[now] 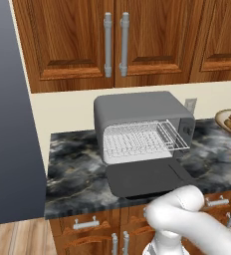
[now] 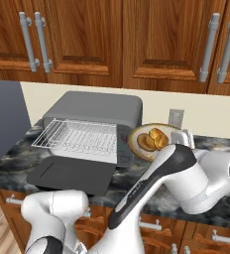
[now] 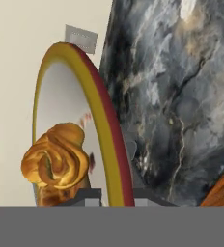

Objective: Pick up the heated bread from the toaster oven and place it in the bowl. Then move the bread bowl to the dining counter.

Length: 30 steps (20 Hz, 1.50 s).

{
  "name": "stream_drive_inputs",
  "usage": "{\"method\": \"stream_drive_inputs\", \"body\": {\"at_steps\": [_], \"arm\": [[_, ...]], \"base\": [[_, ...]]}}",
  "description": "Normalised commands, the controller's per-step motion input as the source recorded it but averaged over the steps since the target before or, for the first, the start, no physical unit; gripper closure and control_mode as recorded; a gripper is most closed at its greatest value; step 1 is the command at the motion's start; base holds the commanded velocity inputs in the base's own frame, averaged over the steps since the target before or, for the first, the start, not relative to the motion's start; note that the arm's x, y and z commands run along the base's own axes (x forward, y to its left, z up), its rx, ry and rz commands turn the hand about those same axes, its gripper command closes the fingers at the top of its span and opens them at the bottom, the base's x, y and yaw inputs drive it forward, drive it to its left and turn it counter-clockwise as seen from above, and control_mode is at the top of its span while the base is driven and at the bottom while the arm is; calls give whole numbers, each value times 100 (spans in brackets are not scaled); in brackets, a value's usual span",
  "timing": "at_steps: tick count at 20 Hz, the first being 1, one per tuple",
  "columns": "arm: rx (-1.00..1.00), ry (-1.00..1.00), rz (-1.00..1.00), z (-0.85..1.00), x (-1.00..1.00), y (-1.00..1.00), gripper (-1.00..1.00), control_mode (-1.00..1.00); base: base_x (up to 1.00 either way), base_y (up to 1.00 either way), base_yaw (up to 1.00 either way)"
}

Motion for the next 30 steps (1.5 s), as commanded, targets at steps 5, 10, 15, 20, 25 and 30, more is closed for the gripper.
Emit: {"method": "stream_drive_inputs", "body": {"at_steps": [5,10,15,20,25,30], "arm": [[-3,-7,2,22,-10,100,100,-100],[-2,0,11,6,-2,100,100,-100],[0,0,19,2,0,100,100,-100],[0,0,20,11,-12,100,100,-100],[0,-1,12,28,0,100,100,-100],[5,-7,-8,12,10,85,100,-100]], "base": [[0,0,0],[0,0,0],[0,0,0],[0,0,0],[0,0,0],[0,0,0]]}}
